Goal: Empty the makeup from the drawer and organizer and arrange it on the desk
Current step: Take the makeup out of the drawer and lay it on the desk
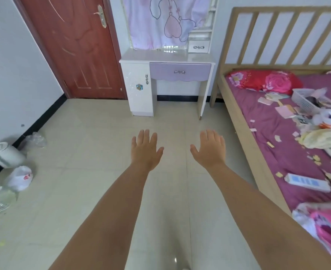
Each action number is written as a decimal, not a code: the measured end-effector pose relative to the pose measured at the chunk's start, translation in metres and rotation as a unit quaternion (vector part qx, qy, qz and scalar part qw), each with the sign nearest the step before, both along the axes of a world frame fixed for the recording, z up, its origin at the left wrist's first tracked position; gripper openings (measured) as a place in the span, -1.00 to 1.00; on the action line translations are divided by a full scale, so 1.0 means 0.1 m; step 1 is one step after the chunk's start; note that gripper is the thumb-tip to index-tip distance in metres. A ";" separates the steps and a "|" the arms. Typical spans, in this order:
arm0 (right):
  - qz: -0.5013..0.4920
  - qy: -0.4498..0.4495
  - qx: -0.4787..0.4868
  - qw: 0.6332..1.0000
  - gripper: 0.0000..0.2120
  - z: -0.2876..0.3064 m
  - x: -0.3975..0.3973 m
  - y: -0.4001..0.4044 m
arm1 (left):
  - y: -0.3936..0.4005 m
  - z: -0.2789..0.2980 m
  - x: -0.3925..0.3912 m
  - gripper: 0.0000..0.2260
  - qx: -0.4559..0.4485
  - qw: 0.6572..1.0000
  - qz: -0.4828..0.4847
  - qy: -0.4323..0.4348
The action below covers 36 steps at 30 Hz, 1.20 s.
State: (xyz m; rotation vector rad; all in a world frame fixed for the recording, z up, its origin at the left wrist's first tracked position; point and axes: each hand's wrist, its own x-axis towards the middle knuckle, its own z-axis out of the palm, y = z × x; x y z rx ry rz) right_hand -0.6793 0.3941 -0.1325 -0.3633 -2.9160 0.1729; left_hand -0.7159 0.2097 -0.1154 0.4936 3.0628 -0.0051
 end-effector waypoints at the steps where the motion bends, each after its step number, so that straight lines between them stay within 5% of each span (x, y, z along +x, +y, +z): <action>1: 0.008 0.017 -0.001 1.000 -0.55 -0.01 -0.27 0.07 | 0.06 0.01 -0.26 -0.49 -0.002 1.000 0.003 0.001; 11: 0.031 0.091 0.026 0.995 -0.63 0.08 -3.40 0.82 | 0.69 0.05 -3.38 -0.49 -0.014 0.999 0.005 0.048; 25: -0.012 0.026 -0.016 0.999 -0.48 0.00 -7.32 1.86 | 1.78 -0.13 -7.45 -0.50 0.015 0.998 -0.046 0.043; 34: -0.027 -0.017 -0.067 0.997 -0.62 -0.47 -9.59 2.48 | 2.22 -0.36 -9.69 -0.49 0.047 0.997 -0.015 0.059; 36: -0.038 -0.032 -0.088 0.995 -0.61 -0.68 -9.91 2.57 | 2.26 -0.50 -10.09 -0.50 0.021 1.000 -0.009 0.007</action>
